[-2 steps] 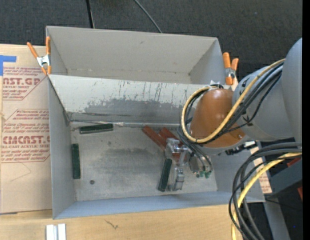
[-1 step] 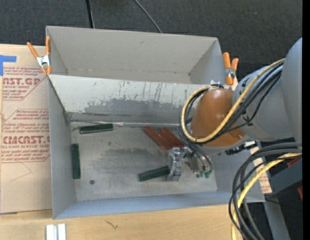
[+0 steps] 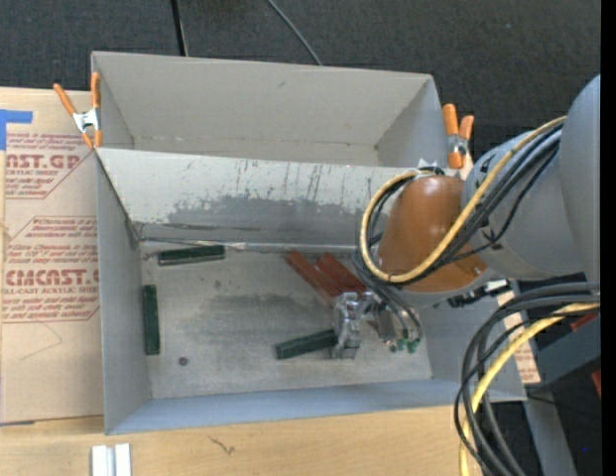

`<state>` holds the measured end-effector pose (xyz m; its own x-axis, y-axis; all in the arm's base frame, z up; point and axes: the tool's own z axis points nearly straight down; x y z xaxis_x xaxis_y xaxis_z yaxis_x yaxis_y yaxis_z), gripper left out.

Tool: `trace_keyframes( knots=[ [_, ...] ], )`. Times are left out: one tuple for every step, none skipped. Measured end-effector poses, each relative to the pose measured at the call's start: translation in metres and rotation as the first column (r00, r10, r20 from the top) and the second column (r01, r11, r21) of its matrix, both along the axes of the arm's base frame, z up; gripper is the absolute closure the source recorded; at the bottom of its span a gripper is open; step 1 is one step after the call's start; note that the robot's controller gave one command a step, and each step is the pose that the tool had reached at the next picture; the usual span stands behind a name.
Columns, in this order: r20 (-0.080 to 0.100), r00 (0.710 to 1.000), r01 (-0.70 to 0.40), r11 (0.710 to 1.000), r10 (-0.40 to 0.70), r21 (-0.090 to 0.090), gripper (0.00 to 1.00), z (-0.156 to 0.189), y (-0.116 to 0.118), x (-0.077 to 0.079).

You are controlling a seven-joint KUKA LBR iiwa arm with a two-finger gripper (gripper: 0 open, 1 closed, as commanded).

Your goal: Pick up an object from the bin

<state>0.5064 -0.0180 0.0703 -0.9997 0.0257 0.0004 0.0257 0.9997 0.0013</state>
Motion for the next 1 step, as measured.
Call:
trace_keyframes(
  knots=[
    [0.010, 0.991, -0.130, 0.991, 0.130, -0.003, 1.00, 0.1757, 0.0158, 0.0455]
  ],
)
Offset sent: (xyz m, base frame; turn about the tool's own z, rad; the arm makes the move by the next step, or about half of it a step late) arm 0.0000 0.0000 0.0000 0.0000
